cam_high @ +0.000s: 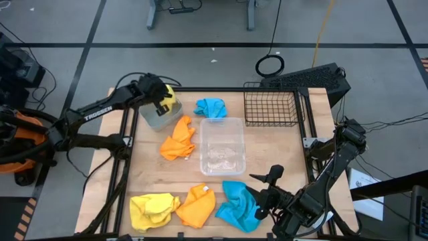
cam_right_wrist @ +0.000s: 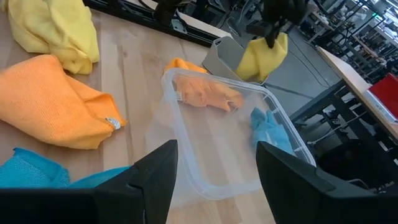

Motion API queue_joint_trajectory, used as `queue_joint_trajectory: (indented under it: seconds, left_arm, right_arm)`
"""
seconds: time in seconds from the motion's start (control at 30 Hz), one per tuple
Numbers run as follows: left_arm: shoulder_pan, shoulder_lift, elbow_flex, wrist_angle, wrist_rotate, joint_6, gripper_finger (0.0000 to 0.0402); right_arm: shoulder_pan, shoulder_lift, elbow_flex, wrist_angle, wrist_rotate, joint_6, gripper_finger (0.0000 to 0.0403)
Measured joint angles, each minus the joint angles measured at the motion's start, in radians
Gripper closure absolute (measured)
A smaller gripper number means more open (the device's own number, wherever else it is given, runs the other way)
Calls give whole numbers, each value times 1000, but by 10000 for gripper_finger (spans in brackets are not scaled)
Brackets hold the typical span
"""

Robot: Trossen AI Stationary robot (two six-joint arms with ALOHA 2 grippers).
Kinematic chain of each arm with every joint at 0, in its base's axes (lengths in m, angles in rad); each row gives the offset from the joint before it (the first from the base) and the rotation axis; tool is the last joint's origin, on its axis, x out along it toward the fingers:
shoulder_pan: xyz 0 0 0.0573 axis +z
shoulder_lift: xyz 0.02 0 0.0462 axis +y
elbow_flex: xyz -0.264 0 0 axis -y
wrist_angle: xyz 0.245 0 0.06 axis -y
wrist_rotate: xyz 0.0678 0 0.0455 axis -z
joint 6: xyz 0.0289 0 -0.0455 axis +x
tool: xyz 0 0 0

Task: Sort microfiber towel by color & place in baskets
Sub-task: Put the right yellow towel into the gray bin

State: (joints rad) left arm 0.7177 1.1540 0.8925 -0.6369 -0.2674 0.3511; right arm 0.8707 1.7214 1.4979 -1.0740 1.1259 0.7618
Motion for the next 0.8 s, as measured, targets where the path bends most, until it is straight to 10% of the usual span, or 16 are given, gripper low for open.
queue_joint_trajectory:
  seconds: [0.47,0.8]
  left_arm:
    - [-67,-4,-238,199,-98,-226,388]
    - [-59,-4,-318,217,36,-391,286]
  right_arm:
    - [2,0,0,1,-1,11,193]
    - [-6,0,0,1,2,7,193]
